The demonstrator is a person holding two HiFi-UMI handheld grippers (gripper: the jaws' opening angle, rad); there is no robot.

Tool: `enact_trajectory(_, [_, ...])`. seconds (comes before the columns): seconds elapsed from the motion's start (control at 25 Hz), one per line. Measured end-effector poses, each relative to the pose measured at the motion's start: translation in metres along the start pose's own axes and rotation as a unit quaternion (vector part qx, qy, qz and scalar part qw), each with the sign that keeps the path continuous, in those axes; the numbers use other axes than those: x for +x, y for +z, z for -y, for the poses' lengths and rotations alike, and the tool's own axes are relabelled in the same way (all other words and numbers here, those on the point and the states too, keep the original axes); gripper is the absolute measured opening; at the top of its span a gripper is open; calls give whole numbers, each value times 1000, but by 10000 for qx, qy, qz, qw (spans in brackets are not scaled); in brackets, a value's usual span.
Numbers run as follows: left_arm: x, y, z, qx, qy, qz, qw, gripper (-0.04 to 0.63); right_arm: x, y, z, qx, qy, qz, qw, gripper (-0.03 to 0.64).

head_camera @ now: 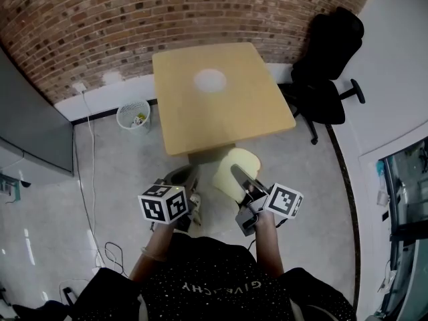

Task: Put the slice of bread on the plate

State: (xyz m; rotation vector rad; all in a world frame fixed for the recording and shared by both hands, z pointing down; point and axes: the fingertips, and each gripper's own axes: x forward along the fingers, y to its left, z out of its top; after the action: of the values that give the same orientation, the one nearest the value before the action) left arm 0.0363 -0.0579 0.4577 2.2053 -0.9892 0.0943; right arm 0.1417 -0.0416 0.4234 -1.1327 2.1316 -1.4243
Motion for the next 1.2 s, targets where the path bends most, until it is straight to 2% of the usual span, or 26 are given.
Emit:
enact_trajectory(0.48, [68, 72, -42, 123, -257, -34, 9996, 10, 77, 63, 19, 21, -137, 200, 9997, 98])
enact_trajectory(0.68, [86, 90, -59, 130, -331, -44, 9994, 9, 101, 71, 26, 63, -196, 223, 9995, 98])
enact_trajectory(1.0, [101, 90, -66, 39, -427, -194, 9989, 10, 106, 84, 30, 69, -187, 347, 9992, 98])
enact_trajectory(1.2, [111, 84, -75, -92, -329, -303, 9990, 11, 113, 81, 48, 289, -359, 191, 9988, 98])
